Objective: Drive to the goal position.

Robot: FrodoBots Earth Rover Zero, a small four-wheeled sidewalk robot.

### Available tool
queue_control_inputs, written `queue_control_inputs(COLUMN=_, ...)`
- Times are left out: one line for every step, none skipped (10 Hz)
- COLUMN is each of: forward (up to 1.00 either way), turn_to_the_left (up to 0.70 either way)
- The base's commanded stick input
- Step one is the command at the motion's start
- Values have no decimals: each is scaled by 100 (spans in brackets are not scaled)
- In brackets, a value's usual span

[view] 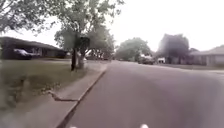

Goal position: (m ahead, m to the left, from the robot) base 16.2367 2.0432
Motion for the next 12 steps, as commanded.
queue_control_inputs(forward=100, turn_to_the_left=0)
queue_control_inputs(forward=100, turn_to_the_left=0)
queue_control_inputs(forward=100, turn_to_the_left=0)
queue_control_inputs(forward=100, turn_to_the_left=0)
queue_control_inputs(forward=100, turn_to_the_left=0)
queue_control_inputs(forward=100, turn_to_the_left=0)
queue_control_inputs(forward=100, turn_to_the_left=0)
queue_control_inputs(forward=100, turn_to_the_left=0)
queue_control_inputs(forward=100, turn_to_the_left=-4)
queue_control_inputs(forward=100, turn_to_the_left=-14)
queue_control_inputs(forward=100, turn_to_the_left=-24)
queue_control_inputs(forward=100, turn_to_the_left=-32)
